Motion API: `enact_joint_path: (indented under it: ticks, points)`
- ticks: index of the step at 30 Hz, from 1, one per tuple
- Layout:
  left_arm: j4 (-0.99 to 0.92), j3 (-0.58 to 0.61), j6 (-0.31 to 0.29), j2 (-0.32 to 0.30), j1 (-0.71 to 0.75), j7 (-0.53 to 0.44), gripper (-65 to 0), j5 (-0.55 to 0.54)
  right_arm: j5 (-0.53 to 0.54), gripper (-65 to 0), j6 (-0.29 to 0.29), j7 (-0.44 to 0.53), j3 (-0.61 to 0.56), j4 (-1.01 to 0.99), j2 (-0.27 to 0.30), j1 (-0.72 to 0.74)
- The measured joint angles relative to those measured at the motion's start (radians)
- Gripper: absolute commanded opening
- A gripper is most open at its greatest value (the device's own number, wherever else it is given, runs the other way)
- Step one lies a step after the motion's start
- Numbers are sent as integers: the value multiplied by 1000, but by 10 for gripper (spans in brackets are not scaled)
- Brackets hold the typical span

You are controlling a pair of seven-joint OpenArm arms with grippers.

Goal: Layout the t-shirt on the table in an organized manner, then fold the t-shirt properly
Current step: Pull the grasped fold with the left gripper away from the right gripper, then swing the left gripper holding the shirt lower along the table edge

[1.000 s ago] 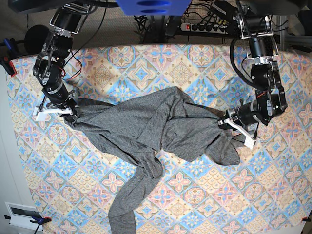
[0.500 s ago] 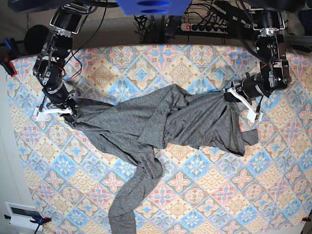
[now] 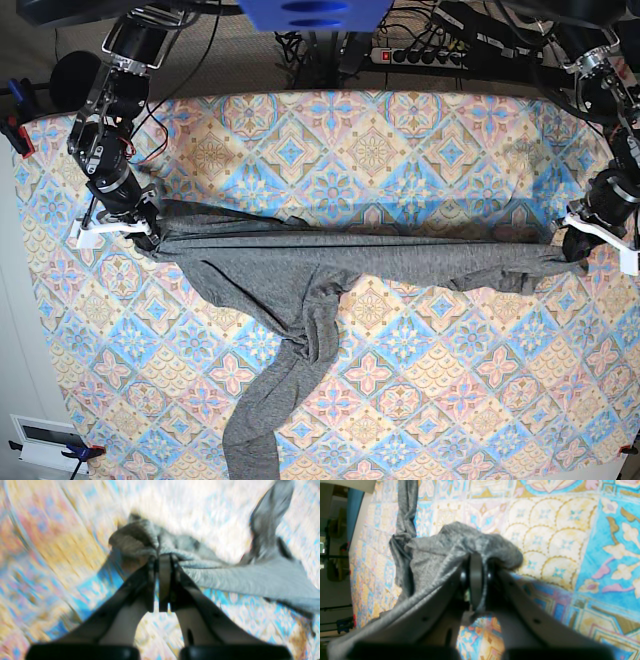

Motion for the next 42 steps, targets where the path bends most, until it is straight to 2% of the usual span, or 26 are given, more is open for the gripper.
enact_joint_path:
  ticks: [5, 10, 15, 19, 23, 30, 36, 39, 42]
  points:
    - [0, -11, -1, -13, 30, 8, -650, 4, -1, -650, 5, -2, 0, -1, -2, -1]
    - [0, -11, -70, -13, 86, 5, -650, 16, -1, -650, 3, 0, 0, -2, -2, -1]
    - [0, -10, -83, -14, 119, 6, -650, 11, -1, -650, -1, 0, 0, -2, -2, -1]
    - [0, -11, -122, -65, 121, 3, -650, 3, 0, -650, 0, -4, 0, -2, -2, 0]
    - [0, -67, -139, -66, 105, 6, -650, 7, -3, -650, 0, -3, 0, -2, -1, 0]
    - [-5, -77, -131, -55, -84, 10, -650, 20, -2, -650, -1, 1, 1, -3, 0, 3]
    - [-153, 28, -122, -23, -293, 2, -650, 38, -8, -650, -1, 1, 0, -3, 0, 2]
    - [-264, 130, -121, -16, -393, 4, -650, 103, -10, -650, 0, 6, 0, -3, 1, 3]
    - [-400, 183, -119, 46, -503, -24, -650, 201, -12, -650, -5, 6, 1, -4, 0, 1]
